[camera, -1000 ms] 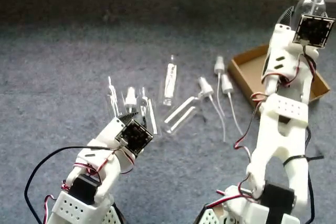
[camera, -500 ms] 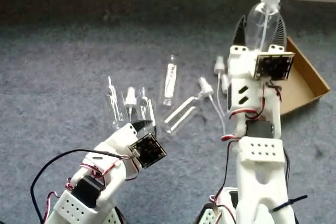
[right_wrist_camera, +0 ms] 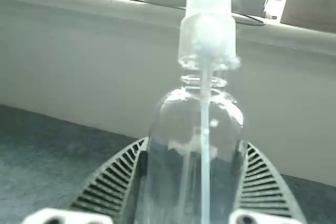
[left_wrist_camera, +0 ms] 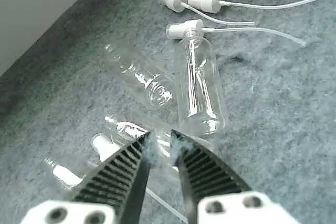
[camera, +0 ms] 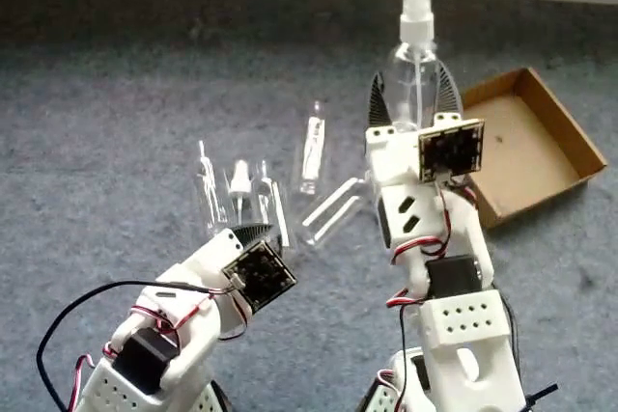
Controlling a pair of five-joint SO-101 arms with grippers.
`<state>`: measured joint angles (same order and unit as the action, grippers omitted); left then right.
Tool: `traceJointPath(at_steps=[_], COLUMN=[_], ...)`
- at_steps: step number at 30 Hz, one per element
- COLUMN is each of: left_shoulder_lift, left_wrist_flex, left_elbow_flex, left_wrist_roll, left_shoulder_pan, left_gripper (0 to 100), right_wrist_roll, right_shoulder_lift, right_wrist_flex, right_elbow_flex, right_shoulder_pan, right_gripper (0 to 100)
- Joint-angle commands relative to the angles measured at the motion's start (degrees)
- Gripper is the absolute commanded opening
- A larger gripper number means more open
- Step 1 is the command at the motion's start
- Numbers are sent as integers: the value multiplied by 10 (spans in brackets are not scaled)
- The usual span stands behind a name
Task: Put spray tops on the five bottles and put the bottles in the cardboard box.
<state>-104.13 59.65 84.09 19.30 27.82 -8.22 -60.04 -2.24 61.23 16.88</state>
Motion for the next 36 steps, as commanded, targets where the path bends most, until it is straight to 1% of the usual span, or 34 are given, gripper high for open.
traceJointPath(at_steps=[1, 3, 6, 9, 12, 17, 19, 24, 33, 34, 36], left_shoulder_lift=[-8, -8, -8, -8, -8, -8, -8, -8, -7, -7, -7], left_wrist_flex=[22, 37, 67, 73, 74, 69, 72, 65, -31, -38, -53], left_elbow_flex=[-57, -79, -115, -122, -124, -129, -143, -166, -160, -153, -130], left_wrist_roll=[-21, -31, -33, -32, -32, -32, -32, -31, -30, -30, -33], left_shoulder_pan=[9, 13, 53, 68, 71, 72, 72, 72, 72, 74, 102], left_gripper=[4, 4, 4, 4, 4, 4, 4, 4, 5, 5, 5], right_wrist_roll=[13, 55, 123, 152, 155, 155, 151, 151, 153, 153, 153], right_shoulder_lift=[-36, -52, -78, -101, -124, -156, -164, -170, -170, -170, -170], right_wrist_flex=[-35, -62, -95, -117, -140, -181, -188, -189, -185, -185, -185], right_elbow_flex=[-3, -3, -3, -3, -3, -1, -1, 5, 23, 23, 24], right_shoulder_pan=[27, 38, 46, 47, 63, 129, 144, 145, 145, 145, 146], right_gripper=[199, 199, 199, 199, 199, 199, 199, 199, 199, 199, 199])
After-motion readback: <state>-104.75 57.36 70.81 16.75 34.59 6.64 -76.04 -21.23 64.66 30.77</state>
